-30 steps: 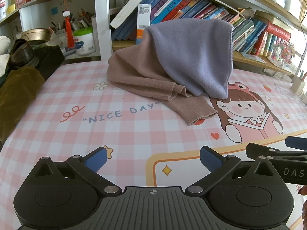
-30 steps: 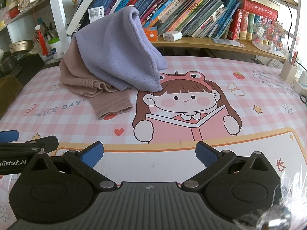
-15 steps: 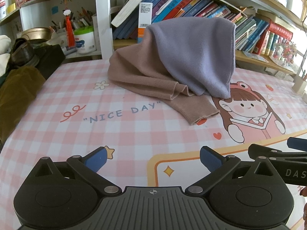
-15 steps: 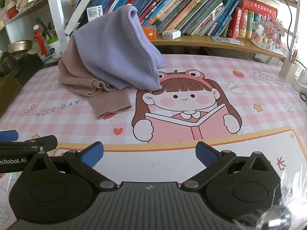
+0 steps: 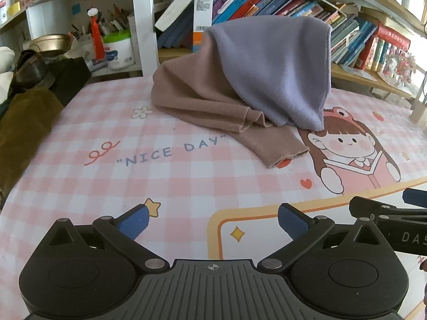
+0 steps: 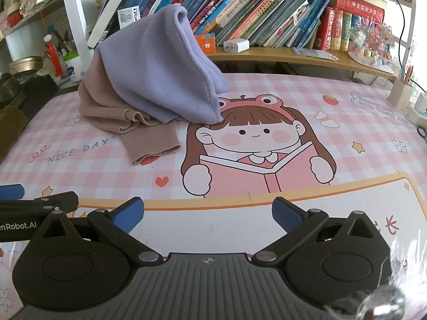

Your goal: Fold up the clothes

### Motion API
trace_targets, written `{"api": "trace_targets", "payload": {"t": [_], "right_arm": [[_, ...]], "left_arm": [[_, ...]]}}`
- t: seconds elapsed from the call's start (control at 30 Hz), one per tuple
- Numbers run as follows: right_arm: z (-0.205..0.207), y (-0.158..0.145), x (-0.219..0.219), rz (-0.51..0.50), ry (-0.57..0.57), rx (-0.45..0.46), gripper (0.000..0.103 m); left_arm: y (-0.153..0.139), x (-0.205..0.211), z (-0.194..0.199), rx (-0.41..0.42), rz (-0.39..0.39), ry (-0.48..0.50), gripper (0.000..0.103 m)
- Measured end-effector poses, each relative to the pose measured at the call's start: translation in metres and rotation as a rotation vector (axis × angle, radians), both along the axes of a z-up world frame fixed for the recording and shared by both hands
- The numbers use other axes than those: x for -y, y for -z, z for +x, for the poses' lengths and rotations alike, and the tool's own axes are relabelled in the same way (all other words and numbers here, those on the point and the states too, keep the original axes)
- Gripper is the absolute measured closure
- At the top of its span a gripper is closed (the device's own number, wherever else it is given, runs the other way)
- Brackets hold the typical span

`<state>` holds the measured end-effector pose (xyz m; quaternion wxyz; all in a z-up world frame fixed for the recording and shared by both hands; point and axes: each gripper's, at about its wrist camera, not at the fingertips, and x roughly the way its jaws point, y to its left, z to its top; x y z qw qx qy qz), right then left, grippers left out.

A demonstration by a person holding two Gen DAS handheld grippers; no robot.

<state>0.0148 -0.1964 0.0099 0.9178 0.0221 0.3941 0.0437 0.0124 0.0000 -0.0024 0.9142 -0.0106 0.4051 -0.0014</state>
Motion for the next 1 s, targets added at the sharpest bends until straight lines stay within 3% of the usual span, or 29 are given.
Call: {"api": "trace_targets", "payload": {"t": [0.57, 0.83, 1.0], "right_arm": [[0.003, 0.004, 0.024, 0.023, -0.033, -0.014, 0.0], [0.006, -0.001, 0.061, 0.076, -0.103, 0.007, 0.0], [0.014, -0.005, 0.099, 0.13, -0.079, 0.014, 0.0]], "left_arm": [[-0.002, 0.024, -0.002, 0.007, -0.024, 0.003, 0.0], [-0.019, 0.052, -0.004, 0.073, -0.016, -0.09, 0.0], [-0.034, 0.079, 0.018, 0.1, 0.004, -0.1, 0.0]]}}
